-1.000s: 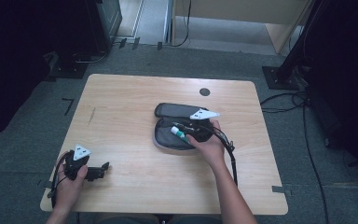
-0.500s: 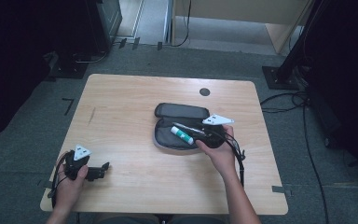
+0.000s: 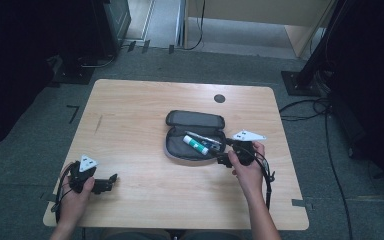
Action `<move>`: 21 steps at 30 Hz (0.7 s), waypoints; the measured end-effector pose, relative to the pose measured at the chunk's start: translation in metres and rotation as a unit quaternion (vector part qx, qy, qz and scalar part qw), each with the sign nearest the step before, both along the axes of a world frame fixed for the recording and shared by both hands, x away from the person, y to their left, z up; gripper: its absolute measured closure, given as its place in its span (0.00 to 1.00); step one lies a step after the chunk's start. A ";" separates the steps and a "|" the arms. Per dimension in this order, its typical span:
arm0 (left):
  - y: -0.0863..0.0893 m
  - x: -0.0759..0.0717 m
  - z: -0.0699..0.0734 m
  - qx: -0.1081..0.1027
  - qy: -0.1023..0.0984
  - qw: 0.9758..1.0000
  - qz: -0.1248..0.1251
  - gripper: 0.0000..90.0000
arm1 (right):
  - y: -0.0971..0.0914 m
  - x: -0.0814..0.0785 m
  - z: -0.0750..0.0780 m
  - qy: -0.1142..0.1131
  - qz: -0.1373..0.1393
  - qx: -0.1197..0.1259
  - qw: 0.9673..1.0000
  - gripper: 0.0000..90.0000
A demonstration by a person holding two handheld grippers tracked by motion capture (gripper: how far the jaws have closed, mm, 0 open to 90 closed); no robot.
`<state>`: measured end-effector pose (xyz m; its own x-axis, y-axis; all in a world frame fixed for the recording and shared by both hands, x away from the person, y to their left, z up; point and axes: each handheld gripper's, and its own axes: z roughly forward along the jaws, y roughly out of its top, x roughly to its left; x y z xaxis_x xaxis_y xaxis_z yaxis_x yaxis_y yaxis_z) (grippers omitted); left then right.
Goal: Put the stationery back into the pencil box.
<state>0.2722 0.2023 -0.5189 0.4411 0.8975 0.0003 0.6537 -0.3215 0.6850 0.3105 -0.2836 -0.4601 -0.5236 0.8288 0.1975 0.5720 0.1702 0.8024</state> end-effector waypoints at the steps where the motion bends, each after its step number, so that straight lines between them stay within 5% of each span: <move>1: 0.000 0.000 0.000 0.001 0.000 1.000 -0.001 0.00 | -0.002 -0.002 0.000 0.001 -0.001 -0.002 1.000 0.23; 21: -0.001 0.000 0.000 0.003 0.001 1.000 0.000 0.00 | -0.043 -0.033 -0.010 0.014 -0.038 -0.020 0.999 0.21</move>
<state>0.2721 0.2015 -0.5188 0.4402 0.8979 0.0054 0.6548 -0.3252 0.6823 0.2777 -0.3263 -0.4702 -0.4543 0.8730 0.1773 0.6063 0.1572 0.7795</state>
